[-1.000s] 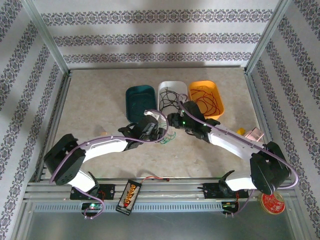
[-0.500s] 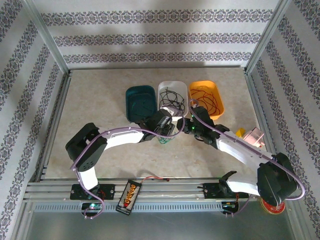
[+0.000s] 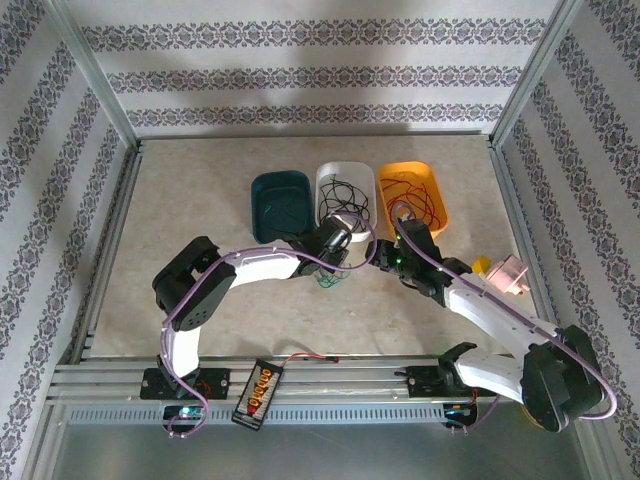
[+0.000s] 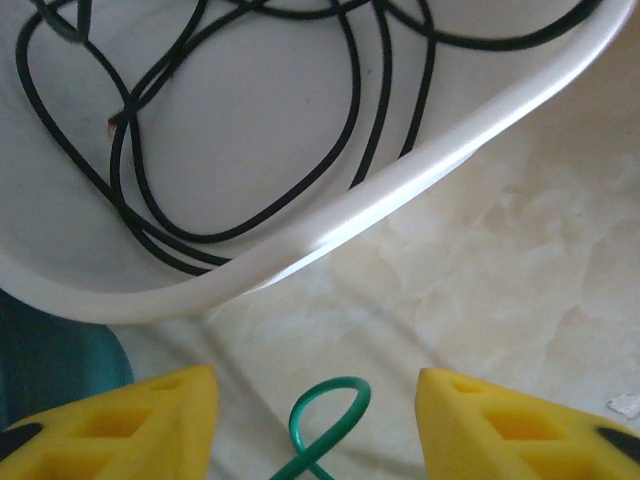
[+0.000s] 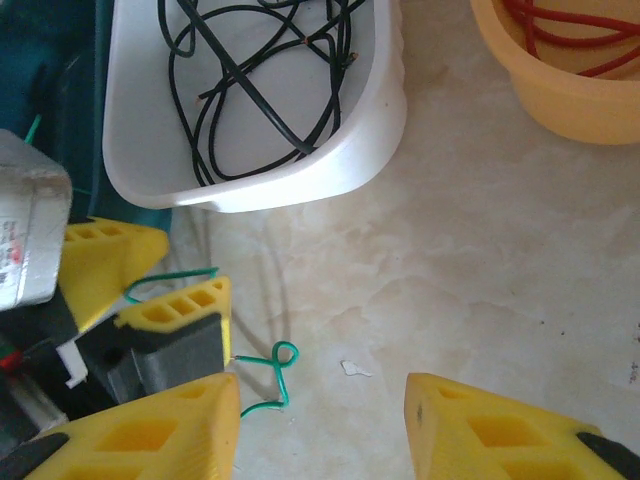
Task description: Untangle the cables
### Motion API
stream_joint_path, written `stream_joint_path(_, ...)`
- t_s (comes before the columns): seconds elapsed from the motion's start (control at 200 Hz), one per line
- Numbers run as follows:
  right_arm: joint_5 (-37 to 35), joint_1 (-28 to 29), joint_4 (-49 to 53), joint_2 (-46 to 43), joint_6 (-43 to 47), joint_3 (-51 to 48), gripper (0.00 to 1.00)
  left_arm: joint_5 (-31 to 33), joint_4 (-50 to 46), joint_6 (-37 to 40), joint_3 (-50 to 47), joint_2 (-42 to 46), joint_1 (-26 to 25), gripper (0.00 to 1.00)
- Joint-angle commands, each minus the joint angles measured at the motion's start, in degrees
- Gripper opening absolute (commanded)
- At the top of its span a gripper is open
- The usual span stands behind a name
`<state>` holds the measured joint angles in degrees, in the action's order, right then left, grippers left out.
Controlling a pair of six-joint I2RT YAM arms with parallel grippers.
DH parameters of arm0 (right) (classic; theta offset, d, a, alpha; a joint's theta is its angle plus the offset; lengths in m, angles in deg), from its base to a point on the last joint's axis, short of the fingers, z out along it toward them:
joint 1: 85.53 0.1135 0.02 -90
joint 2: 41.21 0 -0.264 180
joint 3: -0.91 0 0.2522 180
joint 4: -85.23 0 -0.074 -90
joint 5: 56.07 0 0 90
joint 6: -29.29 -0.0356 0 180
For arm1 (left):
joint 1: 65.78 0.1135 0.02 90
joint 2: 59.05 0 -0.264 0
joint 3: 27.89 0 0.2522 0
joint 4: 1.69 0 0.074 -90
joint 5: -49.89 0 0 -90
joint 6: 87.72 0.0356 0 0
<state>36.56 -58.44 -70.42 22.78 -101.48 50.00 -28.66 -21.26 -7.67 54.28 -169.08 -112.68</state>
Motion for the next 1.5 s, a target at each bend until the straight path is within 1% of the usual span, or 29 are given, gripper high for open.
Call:
stream_joint_path(0.0, 0.5, -0.5, 0.8, -1.1, -0.8, -0.9, 0.47, -1.1, -2.6, 0.6, 1.1, -0.4, 0.8, 0.42)
stream_joint_path(0.11, 1.3, -0.5, 0.8, -0.9, 0.3, -0.8, 0.47, -1.3, -3.0, 0.3, 1.0, -0.5, 0.8, 0.24)
stream_joint_path(0.195, 3.2, -0.4, 0.9, -0.3, 1.9, -0.7, 0.47, -1.4, -3.3, -0.7, 1.0, 0.1, 0.8, 0.13)
stream_joint_path(0.275, 5.4, -0.4, 1.0, 0.4, 3.7, -0.2, 0.47, -1.7, -3.2, -2.1, 0.8, 1.5, 0.8, 0.08)
stream_joint_path(0.355, 7.9, -0.3, 1.9, 1.4, 6.7, 1.1, 0.47, -2.0, -2.9, -4.2, 0.5, 3.7, 0.8, 0.05)
stream_joint_path(0.44, 9.8, 0.0, 4.5, 3.5, 9.4, 3.0, 0.48, -2.7, -2.1, -7.1, -0.3, 6.3, 0.8, 0.03)
stream_joint_path(0.54, 10.6, 0.1, 6.3, 6.2, 10.4, 4.3, 0.48, -4.2, -1.9, -10.3, -0.8, 8.3, 0.8, 0.02)
stream_joint_path(0.8, 12.2, 0.5, 4.9, 14.0, 10.3, 6.2, 0.48, -4.8, 0.0, -15.5, -3.7, 11.6, 0.8, 0.01)
stream_joint_path(0.965, 12.7, 0.8, 2.3, 18.1, 9.4, 7.3, 0.47, -5.1, 0.6, -16.3, -4.9, 12.5, 0.8, 0.00)
stream_joint_path(1.085, 12.6, 0.8, 0.4, 20.0, 8.3, 8.1, 0.43, -5.2, 1.1, -16.6, -5.6, 13.1, 0.8, 0.00)
stream_joint_path(1.259, 14.6, 1.1, -0.5, 23.2, 8.0, 9.6, 0.38, -5.2, 1.3, -16.8, -6.1, 13.2, 0.8, 0.00)
stream_joint_path(1.384, 16.4, 1.6, -0.3, 24.3, 8.4, 9.5, 0.36, -4.6, 1.6, -16.9, -6.5, 13.2, 0.8, 0.00)
stream_joint_path(1.494, 15.8, 1.7, 0.4, 23.9, 9.3, 9.0, 0.35, -4.2, 1.8, -17.3, -7.1, 13.1, 0.8, 0.00)
